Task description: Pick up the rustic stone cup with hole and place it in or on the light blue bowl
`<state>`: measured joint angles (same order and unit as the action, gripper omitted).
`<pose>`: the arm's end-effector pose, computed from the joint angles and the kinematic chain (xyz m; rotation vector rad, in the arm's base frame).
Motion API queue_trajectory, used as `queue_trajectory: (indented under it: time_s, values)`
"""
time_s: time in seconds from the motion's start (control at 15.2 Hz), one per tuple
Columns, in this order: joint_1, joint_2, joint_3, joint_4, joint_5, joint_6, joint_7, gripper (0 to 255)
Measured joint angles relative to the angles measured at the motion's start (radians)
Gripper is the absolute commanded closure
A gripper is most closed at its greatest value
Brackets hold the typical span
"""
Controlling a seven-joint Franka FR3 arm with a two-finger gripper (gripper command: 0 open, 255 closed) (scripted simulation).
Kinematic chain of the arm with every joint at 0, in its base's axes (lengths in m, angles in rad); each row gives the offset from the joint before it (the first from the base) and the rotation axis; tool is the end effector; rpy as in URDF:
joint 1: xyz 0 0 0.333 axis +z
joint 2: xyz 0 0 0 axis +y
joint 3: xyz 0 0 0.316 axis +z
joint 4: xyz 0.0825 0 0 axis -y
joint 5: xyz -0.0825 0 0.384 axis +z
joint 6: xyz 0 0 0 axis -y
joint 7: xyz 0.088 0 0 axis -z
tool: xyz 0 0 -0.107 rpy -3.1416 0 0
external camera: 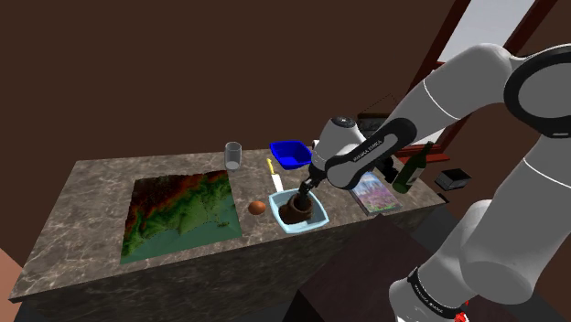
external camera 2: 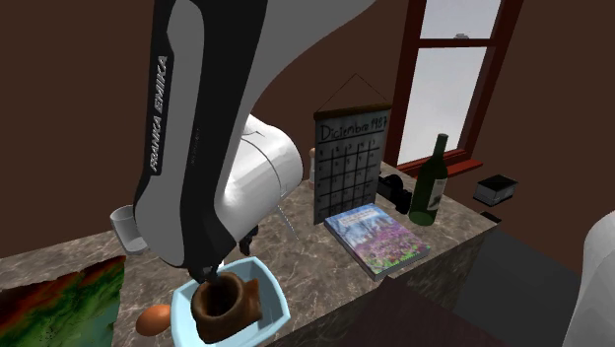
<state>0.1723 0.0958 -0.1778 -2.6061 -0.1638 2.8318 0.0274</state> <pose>0.4511 0.0045 0.2329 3.0540 0.1862 0.2001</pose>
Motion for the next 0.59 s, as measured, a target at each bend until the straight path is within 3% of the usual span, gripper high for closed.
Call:
queue_trajectory:
  time_s: [0.26,0.59]
  values:
    - [0.000,0.000,0.000,0.000,0.000,0.000,0.000,0]
    - [0.006,-0.133,0.002,-0.012,-0.013,-0.120,0.008,0]
